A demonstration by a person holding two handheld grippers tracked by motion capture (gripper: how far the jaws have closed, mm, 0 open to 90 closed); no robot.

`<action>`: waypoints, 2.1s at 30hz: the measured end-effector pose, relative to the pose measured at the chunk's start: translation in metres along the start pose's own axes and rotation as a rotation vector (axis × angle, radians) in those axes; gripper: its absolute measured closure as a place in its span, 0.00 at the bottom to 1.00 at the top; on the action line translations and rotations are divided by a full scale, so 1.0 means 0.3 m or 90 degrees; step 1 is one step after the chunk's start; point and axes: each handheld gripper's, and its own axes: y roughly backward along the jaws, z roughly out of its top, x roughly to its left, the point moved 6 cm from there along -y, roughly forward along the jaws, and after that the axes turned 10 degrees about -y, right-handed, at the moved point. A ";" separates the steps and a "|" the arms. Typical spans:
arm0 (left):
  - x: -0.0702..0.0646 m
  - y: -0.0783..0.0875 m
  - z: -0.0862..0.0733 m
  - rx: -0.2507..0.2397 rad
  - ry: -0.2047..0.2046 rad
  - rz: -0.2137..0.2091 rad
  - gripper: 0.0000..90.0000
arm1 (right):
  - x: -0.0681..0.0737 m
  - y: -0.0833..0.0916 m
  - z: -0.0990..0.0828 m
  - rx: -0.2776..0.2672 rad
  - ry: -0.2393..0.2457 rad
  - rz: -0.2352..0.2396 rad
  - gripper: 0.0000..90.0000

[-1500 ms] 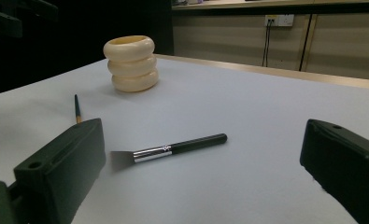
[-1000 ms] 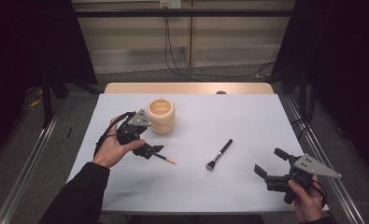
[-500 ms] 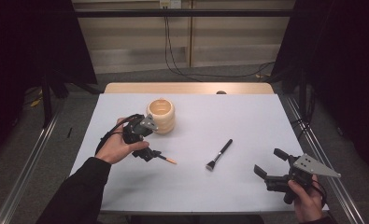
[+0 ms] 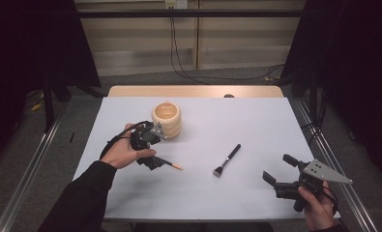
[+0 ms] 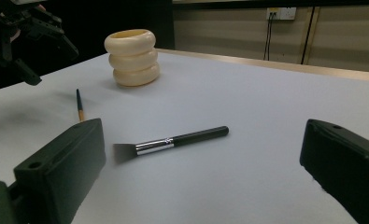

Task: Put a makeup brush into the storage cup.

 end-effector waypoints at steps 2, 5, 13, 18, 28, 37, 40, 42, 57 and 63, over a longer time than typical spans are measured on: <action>-0.003 -0.013 -0.003 0.004 -0.008 -0.007 0.07 | 0.002 0.001 -0.002 0.005 0.004 0.005 0.00; -0.006 -0.034 -0.007 0.008 -0.004 -0.017 0.09 | 0.002 0.000 -0.003 0.008 0.003 0.004 0.00; -0.026 -0.065 -0.001 0.022 -0.030 -0.050 0.13 | 0.003 0.000 -0.004 0.010 0.002 0.003 0.00; -0.033 -0.075 0.008 0.025 -0.047 -0.062 0.28 | 0.002 0.002 -0.004 0.009 0.002 0.001 0.00; -0.035 -0.130 0.024 0.038 -0.053 -0.066 0.52 | 0.003 0.001 -0.005 0.010 0.004 0.002 0.00; -0.043 -0.174 0.044 0.073 -0.089 -0.093 0.64 | 0.004 -0.002 -0.005 0.013 0.005 0.006 0.00; -0.051 -0.192 0.048 0.074 -0.086 -0.093 0.66 | 0.005 -0.002 -0.005 0.012 0.002 0.006 0.00; -0.055 -0.196 0.048 0.085 -0.087 -0.105 0.67 | 0.006 -0.003 -0.005 0.014 0.003 0.008 0.00; -0.040 -0.208 0.054 0.093 -0.064 -0.163 0.86 | 0.002 -0.005 -0.009 0.017 0.002 0.006 0.00; -0.035 -0.207 0.052 0.097 -0.059 -0.168 0.91 | 0.001 -0.005 -0.008 0.017 0.002 0.006 0.00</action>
